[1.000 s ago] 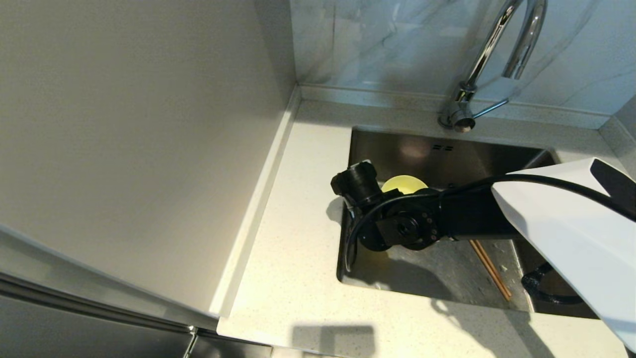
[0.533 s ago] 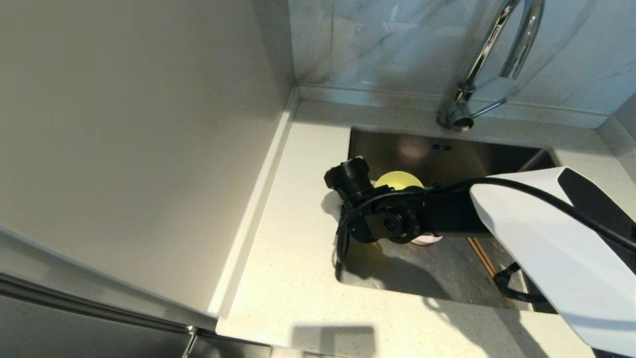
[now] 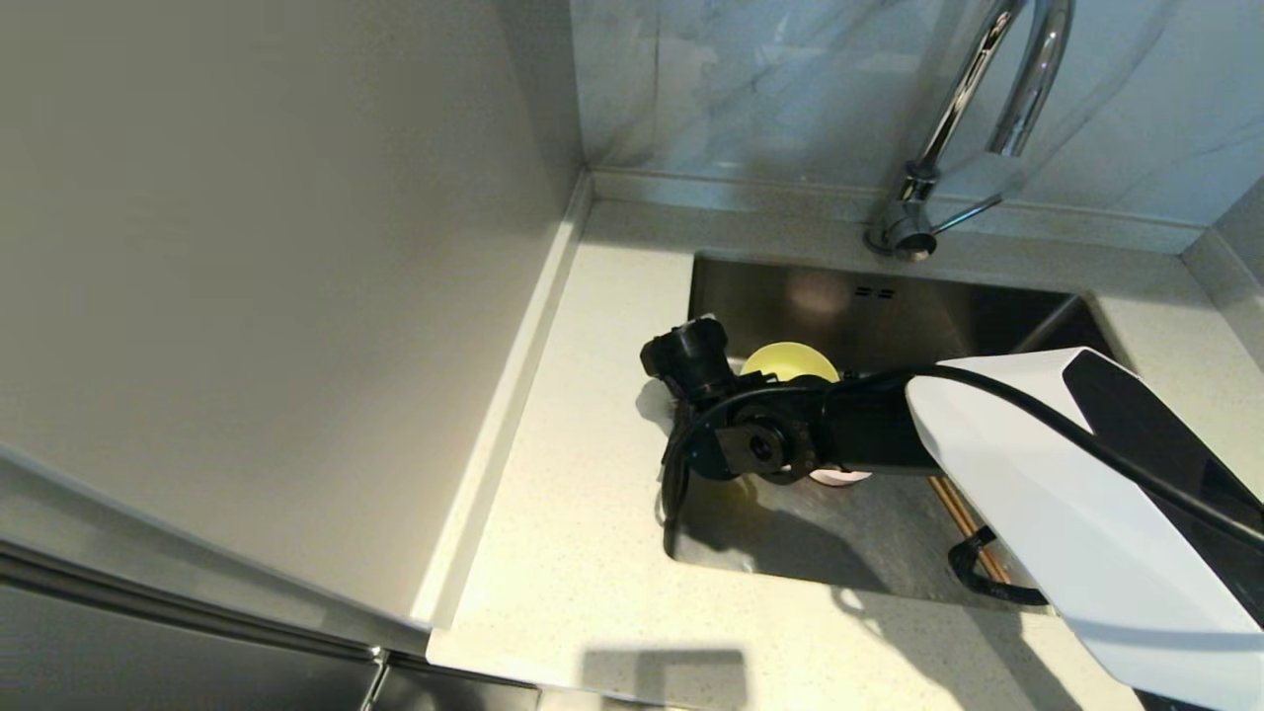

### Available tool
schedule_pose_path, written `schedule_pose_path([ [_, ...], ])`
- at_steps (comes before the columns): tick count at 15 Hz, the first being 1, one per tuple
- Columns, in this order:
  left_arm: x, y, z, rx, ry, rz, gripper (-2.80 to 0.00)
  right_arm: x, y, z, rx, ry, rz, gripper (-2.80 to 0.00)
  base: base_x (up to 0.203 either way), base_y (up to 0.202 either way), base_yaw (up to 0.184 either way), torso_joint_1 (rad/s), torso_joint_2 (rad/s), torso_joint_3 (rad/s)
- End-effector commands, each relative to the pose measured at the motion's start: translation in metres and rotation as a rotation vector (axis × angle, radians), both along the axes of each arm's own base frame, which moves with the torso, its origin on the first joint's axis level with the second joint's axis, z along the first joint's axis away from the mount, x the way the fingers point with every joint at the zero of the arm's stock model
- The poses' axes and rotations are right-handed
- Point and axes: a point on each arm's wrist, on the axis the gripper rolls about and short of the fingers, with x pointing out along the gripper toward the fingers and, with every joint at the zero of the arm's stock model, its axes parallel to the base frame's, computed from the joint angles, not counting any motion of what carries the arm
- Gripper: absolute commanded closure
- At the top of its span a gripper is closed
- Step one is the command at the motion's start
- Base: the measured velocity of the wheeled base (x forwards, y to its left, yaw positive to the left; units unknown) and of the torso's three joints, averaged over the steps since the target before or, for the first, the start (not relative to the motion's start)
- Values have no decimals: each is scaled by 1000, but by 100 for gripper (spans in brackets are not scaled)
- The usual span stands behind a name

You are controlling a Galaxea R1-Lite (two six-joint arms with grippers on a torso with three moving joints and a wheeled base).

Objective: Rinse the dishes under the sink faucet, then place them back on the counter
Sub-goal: Put a bowl into the sink

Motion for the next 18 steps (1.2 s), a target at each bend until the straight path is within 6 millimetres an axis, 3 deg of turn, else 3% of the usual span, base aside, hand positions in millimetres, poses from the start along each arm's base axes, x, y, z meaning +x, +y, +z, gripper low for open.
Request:
schedule_pose_path([
  [1, 0, 0, 0, 0, -3, 0, 0, 3, 2, -8, -8, 8, 0, 0, 0, 0, 0, 0, 0, 0],
  [5, 0, 0, 0, 0, -3, 0, 0, 4, 4, -14, -16, 17, 0, 0, 0, 0, 0, 0, 0, 0],
  [9, 0, 0, 0, 0, -3, 0, 0, 5, 3, -9, -10, 2, -7, 0, 0, 0, 0, 0, 0, 0],
  [10, 0, 0, 0, 0, -3, 0, 0, 6, 3, -5, -4, -7, -10, -280, 0, 0, 0, 0, 0, 0],
  [18, 0, 0, 0, 0, -3, 0, 0, 12, -10, 12, 17, -36, -39, -280, 0, 0, 0, 0, 0, 0],
])
